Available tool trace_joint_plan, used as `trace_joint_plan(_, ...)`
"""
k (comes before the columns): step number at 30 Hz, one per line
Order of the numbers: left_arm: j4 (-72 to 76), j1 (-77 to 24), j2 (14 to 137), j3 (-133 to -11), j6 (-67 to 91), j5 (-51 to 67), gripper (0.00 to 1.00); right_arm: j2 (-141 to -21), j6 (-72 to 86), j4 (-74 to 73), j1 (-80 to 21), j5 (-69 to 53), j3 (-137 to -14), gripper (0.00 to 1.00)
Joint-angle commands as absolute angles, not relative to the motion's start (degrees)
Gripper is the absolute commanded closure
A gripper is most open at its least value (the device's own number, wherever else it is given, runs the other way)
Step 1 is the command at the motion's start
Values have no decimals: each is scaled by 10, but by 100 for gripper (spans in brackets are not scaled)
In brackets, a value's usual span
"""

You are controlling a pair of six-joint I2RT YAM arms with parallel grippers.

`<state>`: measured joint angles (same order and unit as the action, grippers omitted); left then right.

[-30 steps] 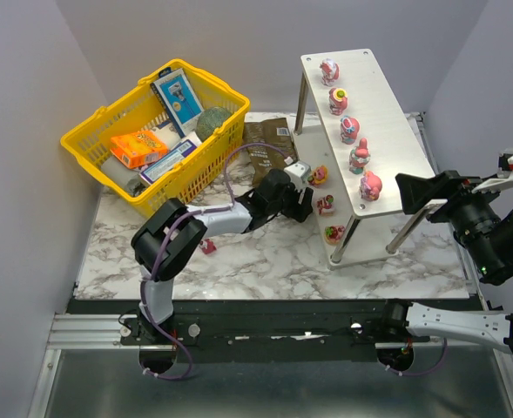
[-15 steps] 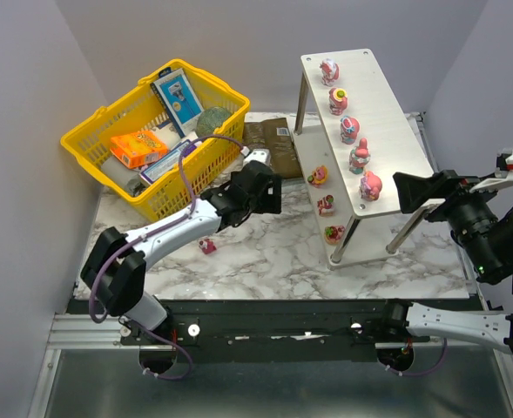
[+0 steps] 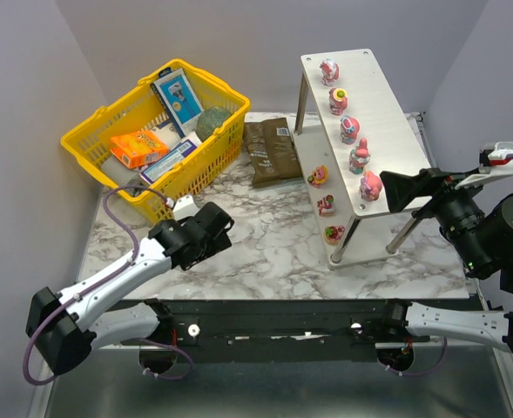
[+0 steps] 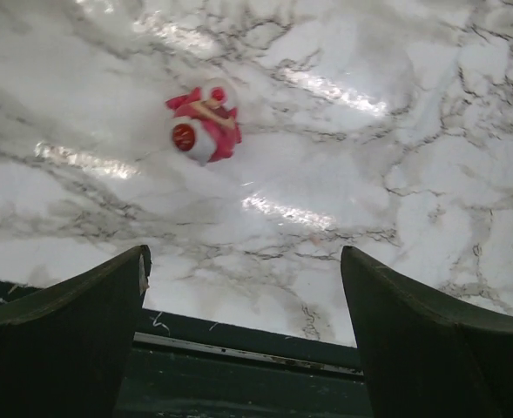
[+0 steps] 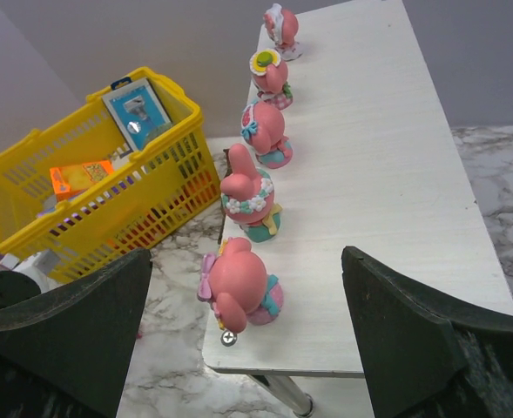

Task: Place and organize the plastic toys onto the shelf

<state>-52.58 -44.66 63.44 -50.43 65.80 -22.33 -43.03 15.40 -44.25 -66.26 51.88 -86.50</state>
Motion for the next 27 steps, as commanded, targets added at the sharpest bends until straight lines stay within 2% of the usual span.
trace_joint_plan(1, -565, -439, 585, -452, 794, -284, 1, -432, 143, -427, -660, 496, -860, 3)
trace_joint_plan(6, -512, -405, 605, -421, 800, -272, 1, -434, 130, -426, -660, 490, -867, 3)
trace_joint_plan(15, -387, -309, 664, -416, 732, -207, 10, -433, 119, -425, -661, 490, -868, 3)
trace_joint_plan(27, -345, -283, 680, -374, 748, -141, 27, -430, 100, -409, -661, 516, -855, 3)
